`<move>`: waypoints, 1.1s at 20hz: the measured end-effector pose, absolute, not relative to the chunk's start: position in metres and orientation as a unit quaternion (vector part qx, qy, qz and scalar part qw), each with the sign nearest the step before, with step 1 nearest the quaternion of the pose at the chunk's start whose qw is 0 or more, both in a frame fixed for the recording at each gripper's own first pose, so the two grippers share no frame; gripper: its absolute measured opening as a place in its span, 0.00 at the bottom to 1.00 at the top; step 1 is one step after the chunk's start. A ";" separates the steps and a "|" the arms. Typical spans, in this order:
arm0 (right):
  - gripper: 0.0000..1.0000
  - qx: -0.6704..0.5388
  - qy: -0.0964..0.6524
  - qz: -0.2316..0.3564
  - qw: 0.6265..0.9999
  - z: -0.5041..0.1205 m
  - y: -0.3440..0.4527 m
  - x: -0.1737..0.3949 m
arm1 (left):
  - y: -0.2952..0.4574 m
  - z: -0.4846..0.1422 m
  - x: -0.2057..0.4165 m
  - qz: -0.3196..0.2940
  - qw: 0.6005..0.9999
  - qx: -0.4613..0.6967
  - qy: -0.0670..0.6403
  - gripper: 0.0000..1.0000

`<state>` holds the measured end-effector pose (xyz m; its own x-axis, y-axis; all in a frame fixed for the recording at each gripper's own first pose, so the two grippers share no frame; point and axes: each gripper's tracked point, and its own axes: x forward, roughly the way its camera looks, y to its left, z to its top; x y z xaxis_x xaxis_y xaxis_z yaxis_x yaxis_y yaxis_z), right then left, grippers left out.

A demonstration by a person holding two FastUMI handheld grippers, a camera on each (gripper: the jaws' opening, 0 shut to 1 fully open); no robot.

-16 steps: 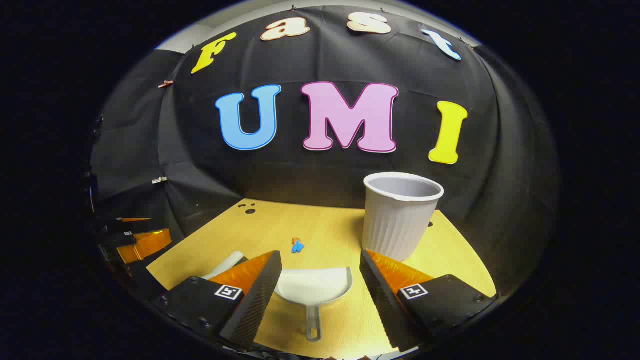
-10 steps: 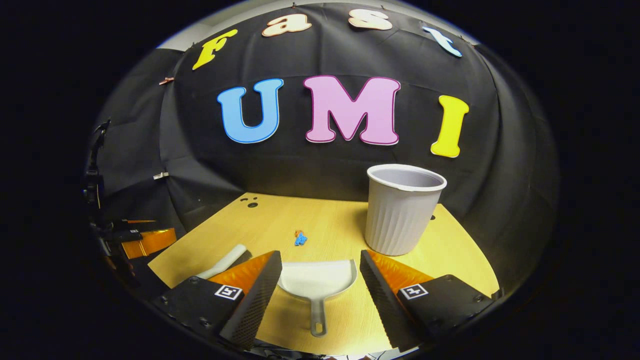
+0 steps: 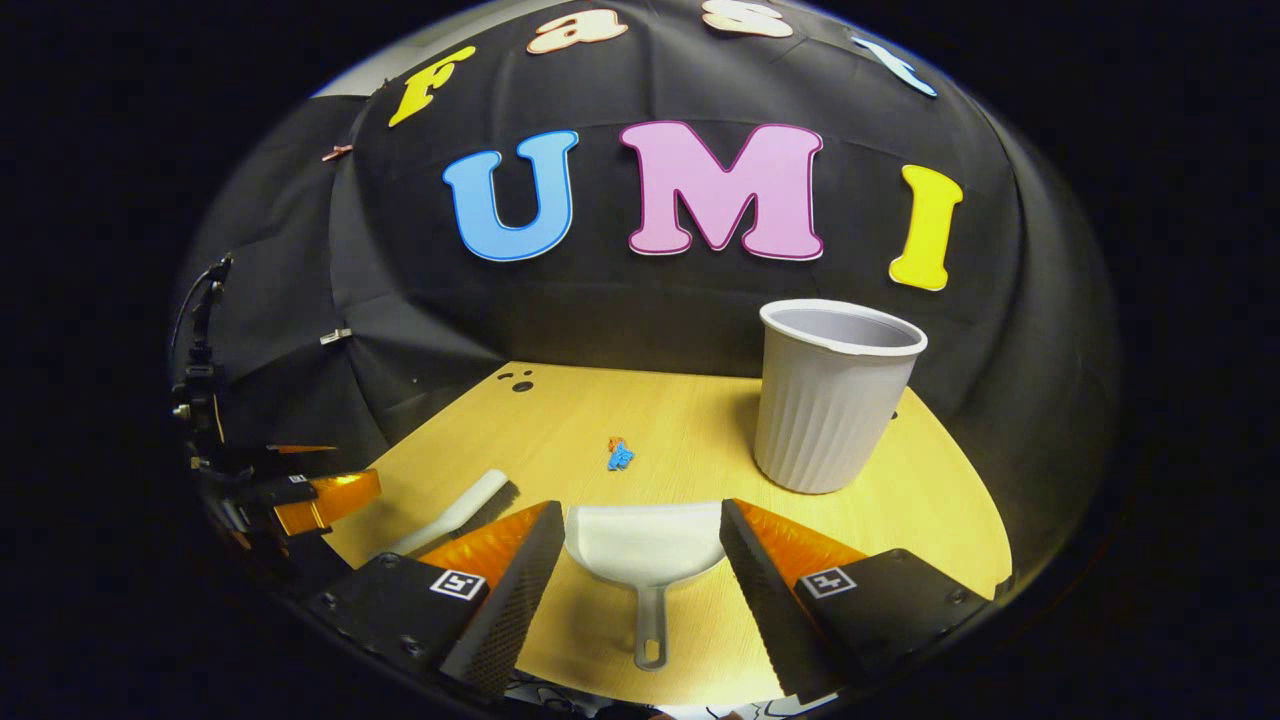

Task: Pick up the small broom and dustpan from the desktop, sweep the trash into the dustpan with the broom, and then empty the trash into the garbage bin.

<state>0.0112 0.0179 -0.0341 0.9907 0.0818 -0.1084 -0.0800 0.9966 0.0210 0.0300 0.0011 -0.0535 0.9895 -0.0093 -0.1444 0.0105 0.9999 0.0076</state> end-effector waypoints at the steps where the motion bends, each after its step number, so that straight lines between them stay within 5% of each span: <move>1: 0.98 0.006 0.055 0.043 0.998 -0.036 0.020 0.013 | -0.001 -0.058 0.032 -0.008 0.997 -0.002 0.079 0.96; 22: 0.99 0.060 0.138 0.036 0.988 -0.108 0.007 0.037 | 0.003 -0.186 0.120 -0.033 0.937 0.042 0.346 0.94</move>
